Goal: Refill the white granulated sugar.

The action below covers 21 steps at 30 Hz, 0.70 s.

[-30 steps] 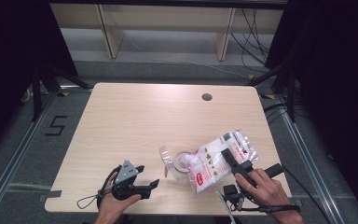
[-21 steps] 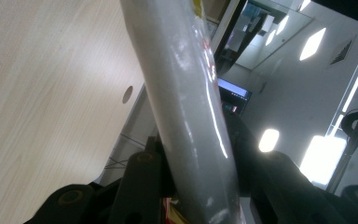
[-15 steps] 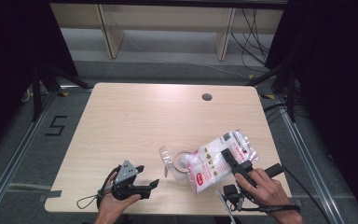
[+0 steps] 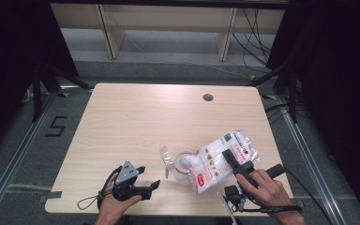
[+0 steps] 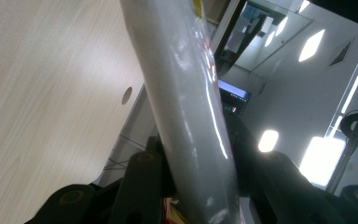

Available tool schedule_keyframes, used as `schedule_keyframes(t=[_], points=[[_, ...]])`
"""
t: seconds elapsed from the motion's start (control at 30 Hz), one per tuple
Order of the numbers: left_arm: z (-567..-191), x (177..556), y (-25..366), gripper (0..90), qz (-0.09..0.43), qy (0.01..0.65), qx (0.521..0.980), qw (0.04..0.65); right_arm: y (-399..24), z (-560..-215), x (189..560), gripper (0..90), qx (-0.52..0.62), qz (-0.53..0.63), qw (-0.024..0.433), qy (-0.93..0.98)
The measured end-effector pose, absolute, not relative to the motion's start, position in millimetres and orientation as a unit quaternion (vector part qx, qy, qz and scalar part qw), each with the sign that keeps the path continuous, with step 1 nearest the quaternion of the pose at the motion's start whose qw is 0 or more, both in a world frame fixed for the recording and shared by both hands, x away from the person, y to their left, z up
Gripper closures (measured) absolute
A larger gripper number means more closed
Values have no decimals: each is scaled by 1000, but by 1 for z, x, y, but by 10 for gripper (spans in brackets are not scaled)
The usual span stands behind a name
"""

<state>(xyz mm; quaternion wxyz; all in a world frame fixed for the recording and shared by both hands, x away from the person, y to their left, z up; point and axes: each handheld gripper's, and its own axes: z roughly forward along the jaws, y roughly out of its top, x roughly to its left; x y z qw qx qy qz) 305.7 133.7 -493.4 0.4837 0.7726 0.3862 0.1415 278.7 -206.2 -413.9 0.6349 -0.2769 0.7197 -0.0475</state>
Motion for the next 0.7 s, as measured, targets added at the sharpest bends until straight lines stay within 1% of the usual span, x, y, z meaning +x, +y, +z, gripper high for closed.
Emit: schedule_keyframes(t=[0.37,0.7], points=[[-493,306,134,228,142,385,773,484,-208,-418,277,723,-243,-38,635,732],[-493,306,134,228,142,384,772,486,-208,-417,277,726,-250,-40,635,730]])
